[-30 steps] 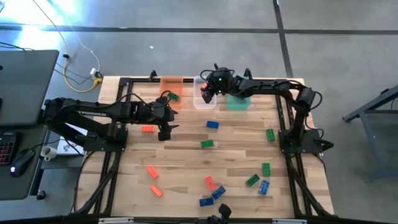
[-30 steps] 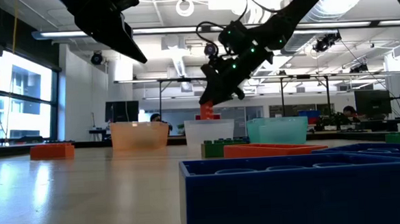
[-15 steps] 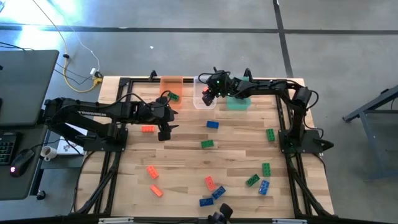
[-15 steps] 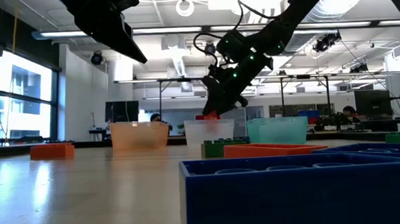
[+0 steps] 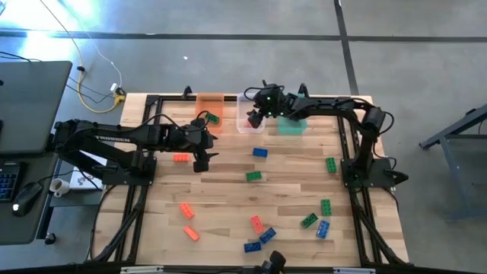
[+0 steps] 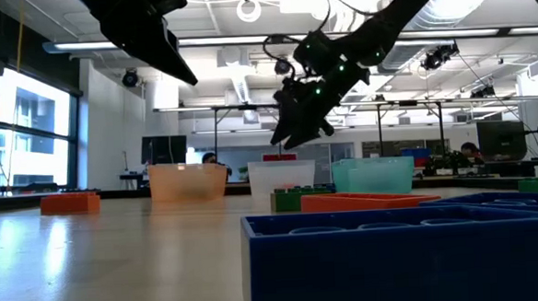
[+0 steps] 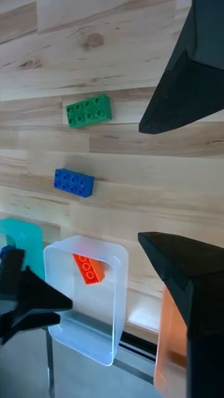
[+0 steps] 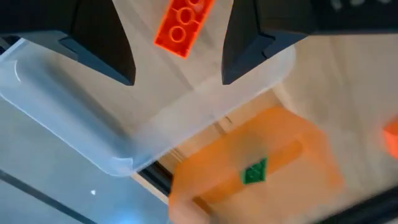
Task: Sort & place blocks by color
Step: Put the blue game piece into the green bin
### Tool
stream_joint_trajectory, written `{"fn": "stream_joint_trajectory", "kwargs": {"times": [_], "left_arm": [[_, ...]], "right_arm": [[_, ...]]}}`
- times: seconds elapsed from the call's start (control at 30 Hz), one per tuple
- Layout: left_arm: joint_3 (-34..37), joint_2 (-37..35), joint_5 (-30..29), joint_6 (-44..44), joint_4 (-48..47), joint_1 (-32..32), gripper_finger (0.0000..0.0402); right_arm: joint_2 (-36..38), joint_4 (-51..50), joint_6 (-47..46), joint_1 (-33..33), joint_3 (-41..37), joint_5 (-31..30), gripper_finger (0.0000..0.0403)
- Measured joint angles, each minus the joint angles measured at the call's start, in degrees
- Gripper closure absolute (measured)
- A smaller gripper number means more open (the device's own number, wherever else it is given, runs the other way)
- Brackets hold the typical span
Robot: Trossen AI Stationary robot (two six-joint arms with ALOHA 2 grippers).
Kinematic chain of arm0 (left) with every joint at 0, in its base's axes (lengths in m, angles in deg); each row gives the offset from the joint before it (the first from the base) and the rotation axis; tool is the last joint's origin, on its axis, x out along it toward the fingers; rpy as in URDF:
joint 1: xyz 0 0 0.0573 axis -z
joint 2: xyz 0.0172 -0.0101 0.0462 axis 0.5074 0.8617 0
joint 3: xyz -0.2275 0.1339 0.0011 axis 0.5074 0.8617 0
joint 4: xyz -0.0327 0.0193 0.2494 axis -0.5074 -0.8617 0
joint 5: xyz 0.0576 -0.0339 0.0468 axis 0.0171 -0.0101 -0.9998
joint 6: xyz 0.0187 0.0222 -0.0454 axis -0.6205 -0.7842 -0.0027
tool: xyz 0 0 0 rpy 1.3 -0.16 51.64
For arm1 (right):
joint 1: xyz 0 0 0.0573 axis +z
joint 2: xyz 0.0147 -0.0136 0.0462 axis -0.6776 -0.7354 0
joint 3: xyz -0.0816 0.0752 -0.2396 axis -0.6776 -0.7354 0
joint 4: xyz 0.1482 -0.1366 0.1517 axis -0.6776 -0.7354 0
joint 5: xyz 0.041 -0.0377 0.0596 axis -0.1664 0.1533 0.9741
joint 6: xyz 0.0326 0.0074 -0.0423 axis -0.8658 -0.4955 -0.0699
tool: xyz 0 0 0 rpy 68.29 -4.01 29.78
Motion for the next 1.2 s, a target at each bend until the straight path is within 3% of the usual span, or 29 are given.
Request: {"fn": "stream_joint_trajectory", "kwargs": {"times": [0.27,0.6,1.2], "left_arm": [[0.0,0.0,0.1,0.0,-0.2,0.0,0.0142],[0.0,0.0,0.2,1.5,-0.4,0.0,0.0142],[0.0,0.0,0.2,4.5,-1.5,0.0,0.0142]], "right_arm": [[9.5,-8.3,0.4,3.6,0.0,4.6,0.0196],[18.3,-19.2,2.4,17.3,0.0,4.9,0.0203],[19.7,-24.1,3.0,44.2,0.0,4.9,0.0203]]}}
